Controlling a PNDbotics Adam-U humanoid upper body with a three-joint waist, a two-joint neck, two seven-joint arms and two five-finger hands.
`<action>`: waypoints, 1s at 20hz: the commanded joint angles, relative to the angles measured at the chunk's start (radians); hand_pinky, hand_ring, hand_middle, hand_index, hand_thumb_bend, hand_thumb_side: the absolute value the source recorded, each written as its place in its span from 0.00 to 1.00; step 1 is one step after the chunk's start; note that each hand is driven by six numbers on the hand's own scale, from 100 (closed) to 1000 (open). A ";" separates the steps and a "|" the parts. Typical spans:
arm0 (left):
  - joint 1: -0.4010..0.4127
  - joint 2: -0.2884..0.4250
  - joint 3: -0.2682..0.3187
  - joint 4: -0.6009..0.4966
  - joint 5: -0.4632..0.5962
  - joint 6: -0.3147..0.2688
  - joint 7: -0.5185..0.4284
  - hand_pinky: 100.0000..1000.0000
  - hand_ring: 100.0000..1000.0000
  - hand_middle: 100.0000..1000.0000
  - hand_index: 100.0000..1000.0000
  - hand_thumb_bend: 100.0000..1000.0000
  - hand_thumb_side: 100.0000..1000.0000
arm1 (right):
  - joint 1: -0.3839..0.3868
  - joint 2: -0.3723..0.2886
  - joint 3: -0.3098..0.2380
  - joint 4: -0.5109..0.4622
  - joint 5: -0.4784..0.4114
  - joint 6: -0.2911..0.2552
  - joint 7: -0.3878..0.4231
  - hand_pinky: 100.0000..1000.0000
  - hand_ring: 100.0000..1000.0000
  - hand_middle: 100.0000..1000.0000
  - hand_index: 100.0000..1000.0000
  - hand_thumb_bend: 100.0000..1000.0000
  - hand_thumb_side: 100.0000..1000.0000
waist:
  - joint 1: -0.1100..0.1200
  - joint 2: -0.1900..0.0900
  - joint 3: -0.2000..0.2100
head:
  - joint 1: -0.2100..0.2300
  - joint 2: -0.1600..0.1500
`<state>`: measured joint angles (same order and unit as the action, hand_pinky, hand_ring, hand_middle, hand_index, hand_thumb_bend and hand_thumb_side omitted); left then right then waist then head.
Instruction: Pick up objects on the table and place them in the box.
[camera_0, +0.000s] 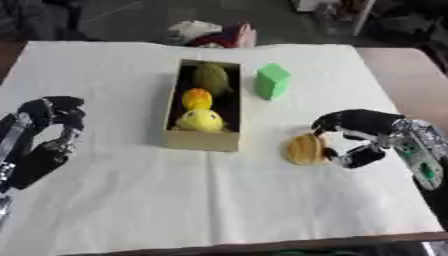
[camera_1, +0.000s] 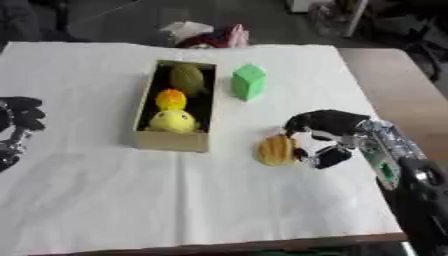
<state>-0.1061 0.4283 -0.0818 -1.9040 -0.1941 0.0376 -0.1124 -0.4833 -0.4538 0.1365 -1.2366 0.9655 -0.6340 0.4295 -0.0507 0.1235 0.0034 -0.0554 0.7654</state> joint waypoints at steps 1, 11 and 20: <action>-0.005 0.001 0.006 -0.009 -0.005 -0.001 -0.007 0.73 0.54 0.55 0.75 0.00 0.54 | -0.015 -0.007 -0.010 -0.031 -0.055 0.022 -0.050 0.82 0.82 0.76 0.44 0.00 0.00 | 0.004 -0.013 0.000 | -0.002 0.005; -0.004 -0.004 0.007 -0.007 -0.002 -0.002 -0.006 0.73 0.54 0.55 0.75 0.00 0.54 | -0.046 -0.010 0.002 -0.034 -0.201 0.077 -0.207 0.79 0.76 0.68 0.28 0.00 0.00 | 0.004 -0.016 0.005 | -0.002 0.005; -0.001 -0.032 -0.003 -0.005 0.005 -0.004 -0.015 0.73 0.54 0.55 0.75 0.00 0.55 | -0.262 0.044 0.034 0.036 -0.247 0.077 -0.150 0.79 0.76 0.68 0.28 0.00 0.00 | 0.020 -0.028 0.033 | -0.018 0.005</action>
<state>-0.1029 0.3922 -0.0849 -1.8979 -0.1909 0.0353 -0.1227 -0.7212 -0.4071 0.1718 -1.2098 0.7264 -0.5568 0.2704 -0.0335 0.1098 0.0380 -0.0688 0.7654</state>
